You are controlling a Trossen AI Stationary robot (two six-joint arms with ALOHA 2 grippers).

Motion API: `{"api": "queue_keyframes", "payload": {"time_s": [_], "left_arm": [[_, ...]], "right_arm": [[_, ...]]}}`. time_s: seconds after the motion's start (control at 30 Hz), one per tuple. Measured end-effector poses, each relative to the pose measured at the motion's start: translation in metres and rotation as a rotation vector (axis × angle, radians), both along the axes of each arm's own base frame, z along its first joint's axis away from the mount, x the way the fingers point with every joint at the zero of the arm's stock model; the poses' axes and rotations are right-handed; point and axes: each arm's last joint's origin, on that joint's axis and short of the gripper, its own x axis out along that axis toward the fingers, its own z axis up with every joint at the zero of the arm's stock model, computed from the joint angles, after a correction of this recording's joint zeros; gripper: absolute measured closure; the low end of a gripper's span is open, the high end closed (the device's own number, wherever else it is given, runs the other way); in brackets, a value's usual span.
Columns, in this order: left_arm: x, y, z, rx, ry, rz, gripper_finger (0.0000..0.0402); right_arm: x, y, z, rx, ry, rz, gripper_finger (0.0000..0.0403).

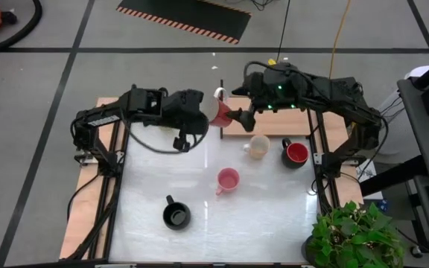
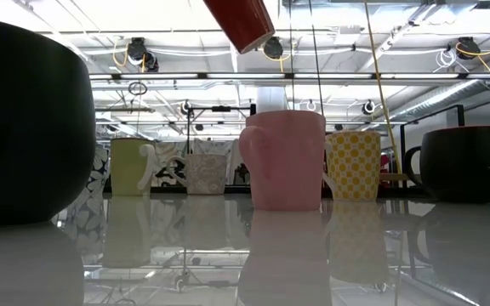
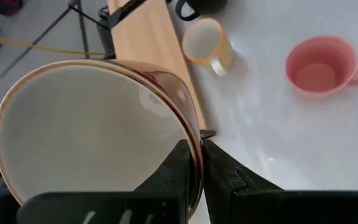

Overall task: Place coffee mugs
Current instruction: Put the orange mug on the shelf

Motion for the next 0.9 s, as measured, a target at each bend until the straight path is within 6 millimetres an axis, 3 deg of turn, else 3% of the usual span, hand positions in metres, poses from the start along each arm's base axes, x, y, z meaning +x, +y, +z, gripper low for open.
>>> {"api": "queue_keyframes", "payload": {"time_s": [0.17, 0.3, 0.43, 0.63, 0.9], "left_arm": [[0.003, -0.018, -0.007, 0.050, 0.049, 0.020, 0.0379], [0.014, -0.021, -0.018, 0.102, 0.052, 0.184, 0.0379], [0.029, -0.020, -0.032, 0.129, 0.053, 0.278, 0.0379], [0.051, -0.028, -0.050, 0.191, 0.089, 0.239, 0.0379], [0.062, -0.031, -0.049, 0.317, 0.050, 0.201, 0.0379]], "right_arm": [[-0.001, 0.001, 0.001, -0.079, 0.013, 0.061, 0.0010], [-0.001, -0.001, 0.001, -0.069, 0.007, 0.005, 0.0010], [0.002, -0.001, 0.000, 0.032, -0.021, -0.139, 0.0010], [0.001, -0.005, -0.006, 0.260, -0.052, -0.371, 0.0012], [0.001, -0.013, -0.018, 0.318, 0.016, -0.411, 0.0076]]}}
